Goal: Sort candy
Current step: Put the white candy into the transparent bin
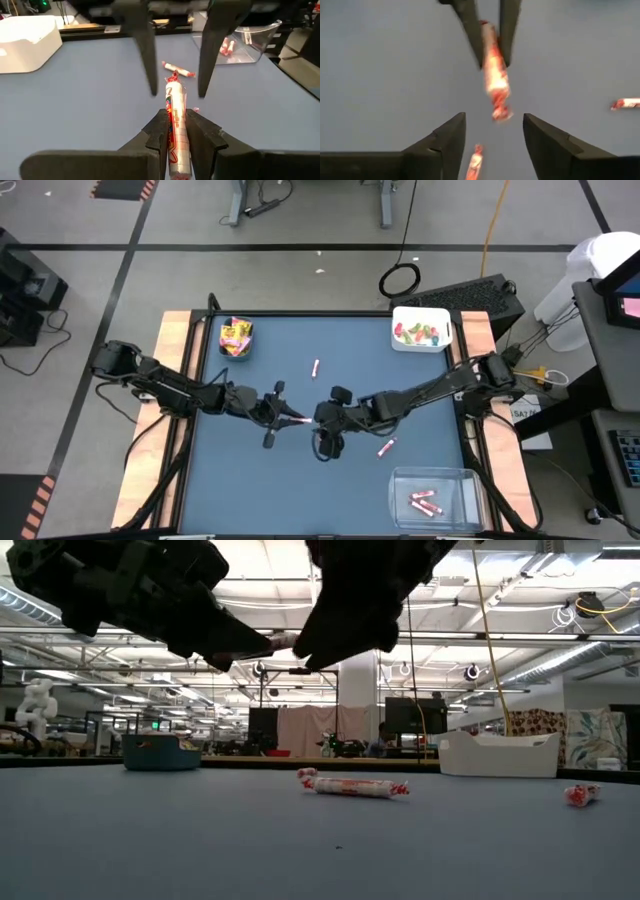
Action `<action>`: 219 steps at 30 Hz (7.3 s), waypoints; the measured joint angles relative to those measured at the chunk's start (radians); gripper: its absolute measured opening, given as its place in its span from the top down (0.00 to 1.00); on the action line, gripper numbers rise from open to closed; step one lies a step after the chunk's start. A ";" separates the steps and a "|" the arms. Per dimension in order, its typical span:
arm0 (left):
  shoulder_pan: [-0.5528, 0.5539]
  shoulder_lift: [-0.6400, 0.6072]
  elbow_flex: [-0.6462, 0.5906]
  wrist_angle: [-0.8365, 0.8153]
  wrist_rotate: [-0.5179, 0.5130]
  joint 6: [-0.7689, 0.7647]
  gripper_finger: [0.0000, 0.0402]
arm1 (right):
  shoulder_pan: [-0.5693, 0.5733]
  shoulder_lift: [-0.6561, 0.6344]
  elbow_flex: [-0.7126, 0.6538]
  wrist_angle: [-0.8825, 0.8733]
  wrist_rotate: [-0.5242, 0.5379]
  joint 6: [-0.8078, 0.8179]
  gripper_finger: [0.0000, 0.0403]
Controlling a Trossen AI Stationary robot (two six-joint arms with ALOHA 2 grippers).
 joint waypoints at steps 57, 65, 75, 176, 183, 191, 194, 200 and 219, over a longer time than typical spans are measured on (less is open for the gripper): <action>-0.009 0.001 0.000 -0.057 -0.044 -0.159 0.38 | -0.053 0.079 0.000 0.142 -0.059 -0.067 0.91; -0.047 -0.045 0.000 -0.005 0.013 -0.159 0.05 | 0.011 -0.036 0.000 -0.084 -0.058 0.015 0.91; -0.068 -0.056 0.000 -0.024 0.013 -0.160 0.03 | 0.235 -0.252 0.000 -0.332 -0.059 0.273 0.90; -0.056 0.742 0.304 0.315 0.075 -0.001 0.27 | 0.753 -0.203 -0.001 -0.516 0.707 0.494 0.61; -0.033 0.771 0.324 0.291 0.097 0.001 0.40 | 0.720 -0.187 -0.001 -0.508 0.661 0.486 0.61; -0.027 0.774 0.323 0.279 0.099 0.023 0.68 | 0.726 -0.187 -0.001 -0.475 0.646 0.487 0.61; -0.027 0.774 0.323 0.279 0.104 0.026 0.77 | 0.727 -0.187 -0.001 -0.475 0.645 0.487 0.61; -0.027 0.766 0.322 0.280 0.113 0.026 0.88 | 0.727 -0.187 -0.001 -0.470 0.646 0.489 0.61; -0.018 0.444 0.317 0.169 0.126 -0.183 0.86 | 0.597 -0.084 -0.001 -0.375 0.657 0.274 0.61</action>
